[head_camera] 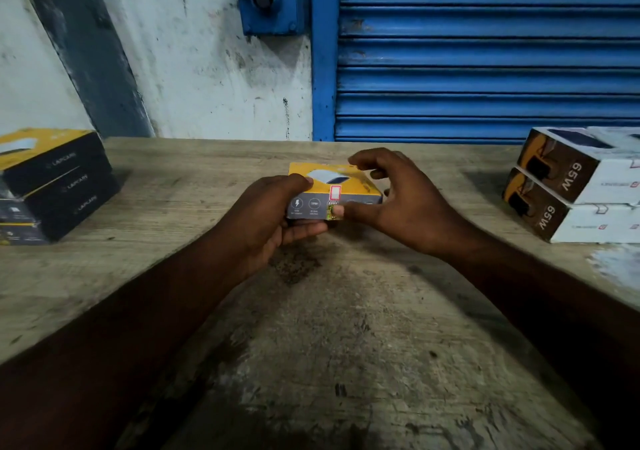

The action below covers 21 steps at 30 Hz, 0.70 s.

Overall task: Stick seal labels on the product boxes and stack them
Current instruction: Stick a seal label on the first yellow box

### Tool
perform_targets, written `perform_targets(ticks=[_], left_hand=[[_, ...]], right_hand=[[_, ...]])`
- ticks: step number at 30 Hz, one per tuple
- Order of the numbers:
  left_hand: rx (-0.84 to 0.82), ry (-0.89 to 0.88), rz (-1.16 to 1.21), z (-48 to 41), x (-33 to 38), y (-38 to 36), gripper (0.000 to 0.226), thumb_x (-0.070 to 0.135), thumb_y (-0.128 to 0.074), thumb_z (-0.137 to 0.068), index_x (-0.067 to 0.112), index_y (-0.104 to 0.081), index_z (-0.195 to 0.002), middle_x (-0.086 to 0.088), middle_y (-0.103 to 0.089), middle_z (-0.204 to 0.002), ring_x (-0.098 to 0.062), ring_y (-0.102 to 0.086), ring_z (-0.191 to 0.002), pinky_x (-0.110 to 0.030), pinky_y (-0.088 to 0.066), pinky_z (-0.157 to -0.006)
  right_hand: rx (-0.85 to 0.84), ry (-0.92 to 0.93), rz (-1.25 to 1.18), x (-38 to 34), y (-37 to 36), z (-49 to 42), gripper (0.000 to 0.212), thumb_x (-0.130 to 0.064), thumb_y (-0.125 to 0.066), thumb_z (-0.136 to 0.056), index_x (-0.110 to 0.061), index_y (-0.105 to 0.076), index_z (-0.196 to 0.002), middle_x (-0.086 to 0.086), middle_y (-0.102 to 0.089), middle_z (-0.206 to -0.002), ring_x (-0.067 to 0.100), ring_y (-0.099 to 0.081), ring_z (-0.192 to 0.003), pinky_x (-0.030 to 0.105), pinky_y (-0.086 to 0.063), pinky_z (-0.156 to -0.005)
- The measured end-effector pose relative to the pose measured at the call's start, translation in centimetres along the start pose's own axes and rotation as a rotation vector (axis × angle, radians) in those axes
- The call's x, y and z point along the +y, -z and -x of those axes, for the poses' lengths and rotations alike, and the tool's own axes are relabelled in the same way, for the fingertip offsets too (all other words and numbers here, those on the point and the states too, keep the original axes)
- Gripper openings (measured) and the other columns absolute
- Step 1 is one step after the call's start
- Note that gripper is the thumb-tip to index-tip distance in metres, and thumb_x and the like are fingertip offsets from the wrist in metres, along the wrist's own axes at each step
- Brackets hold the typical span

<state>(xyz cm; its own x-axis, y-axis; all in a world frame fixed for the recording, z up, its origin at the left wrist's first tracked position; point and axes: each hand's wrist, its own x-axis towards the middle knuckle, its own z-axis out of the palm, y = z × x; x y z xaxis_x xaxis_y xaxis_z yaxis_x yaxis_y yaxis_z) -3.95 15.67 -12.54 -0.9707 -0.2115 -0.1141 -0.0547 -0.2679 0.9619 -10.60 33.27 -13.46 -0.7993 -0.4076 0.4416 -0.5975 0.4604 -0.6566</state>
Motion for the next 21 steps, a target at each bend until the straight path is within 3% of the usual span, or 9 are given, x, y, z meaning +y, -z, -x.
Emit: perform_targets(ticks=[4, 7, 11, 13, 17, 20, 21], left_hand=[[-0.002, -0.001, 0.078, 0.1, 0.3, -0.1, 0.01, 0.015, -0.053, -0.101, 0.006, -0.056, -0.103, -0.005, -0.072, -0.068, -0.013, -0.071, -0.059, -0.027, -0.06, -0.053], [-0.025, 0.016, 0.073, 0.3, 0.3, -0.2, 0.019, 0.018, -0.051, -0.102, 0.003, -0.056, -0.115, -0.01, -0.071, -0.083, -0.016, -0.071, -0.065, -0.029, -0.062, -0.058], [-0.054, -0.055, -0.174, -0.2, 0.2, 0.6, 0.035, 0.039, -0.054, -0.1, 0.011, -0.066, -0.116, -0.006, -0.076, -0.104, -0.018, -0.074, -0.092, -0.034, -0.061, -0.082], [-0.067, -0.113, -0.294, -0.2, 0.1, 0.8, 0.04, 0.045, -0.059, -0.095, 0.012, -0.068, -0.116, -0.006, -0.076, -0.109, -0.018, -0.074, -0.099, -0.034, -0.059, -0.085], [-0.029, -0.237, -0.446, -0.1, -0.7, 0.5, 0.053, 0.049, -0.068, -0.083, 0.008, -0.063, -0.117, -0.011, -0.076, -0.102, -0.023, -0.075, -0.09, -0.037, -0.062, -0.081], [0.04, -0.325, -0.508, 0.0, -1.1, 0.4, 0.049, 0.047, -0.073, -0.083, 0.006, -0.063, -0.108, -0.012, -0.075, -0.091, -0.018, -0.074, -0.073, -0.035, -0.062, -0.072], [0.065, -0.343, -0.525, 0.0, -1.1, 0.5, 0.044, 0.044, -0.073, -0.085, 0.007, -0.063, -0.106, -0.01, -0.075, -0.089, -0.017, -0.075, -0.071, -0.035, -0.062, -0.071]], right_hand=[[-0.086, -0.218, -0.176, 0.1, 0.0, 0.0, 0.068, -0.045, -0.085, -0.074, -0.035, -0.054, -0.134, -0.005, -0.058, -0.133, 0.008, -0.057, -0.113, 0.032, -0.049, -0.101], [-0.143, -0.3, -0.393, -0.1, -0.3, 0.2, 0.058, -0.03, -0.081, -0.083, -0.027, -0.057, -0.135, 0.001, -0.066, -0.123, 0.024, -0.069, -0.107, 0.043, -0.058, -0.096], [-0.1, -0.281, -0.382, -0.2, -0.4, 0.1, 0.052, -0.027, -0.079, -0.086, -0.019, -0.061, -0.134, 0.004, -0.071, -0.116, 0.033, -0.07, -0.106, 0.051, -0.056, -0.095], [-0.112, -0.293, -0.383, -0.3, -0.3, 0.0, 0.051, -0.027, -0.079, -0.087, -0.018, -0.061, -0.134, 0.005, -0.071, -0.115, 0.033, -0.068, -0.108, 0.052, -0.056, -0.096], [-0.12, -0.254, -0.299, -0.7, -0.4, 0.2, 0.066, -0.04, -0.076, -0.07, -0.022, -0.062, -0.133, -0.004, -0.071, -0.107, 0.02, -0.07, -0.098, 0.051, -0.054, -0.098], [-0.142, -0.215, -0.281, -1.0, -0.5, 0.2, 0.053, -0.044, -0.071, -0.066, -0.033, -0.066, -0.117, -0.011, -0.07, -0.1, 0.009, -0.066, -0.092, 0.05, -0.053, -0.099], [-0.142, -0.212, -0.283, -0.9, -0.5, 0.2, 0.057, -0.049, -0.071, -0.063, -0.034, -0.066, -0.117, -0.01, -0.07, -0.102, 0.01, -0.066, -0.095, 0.051, -0.053, -0.099]])
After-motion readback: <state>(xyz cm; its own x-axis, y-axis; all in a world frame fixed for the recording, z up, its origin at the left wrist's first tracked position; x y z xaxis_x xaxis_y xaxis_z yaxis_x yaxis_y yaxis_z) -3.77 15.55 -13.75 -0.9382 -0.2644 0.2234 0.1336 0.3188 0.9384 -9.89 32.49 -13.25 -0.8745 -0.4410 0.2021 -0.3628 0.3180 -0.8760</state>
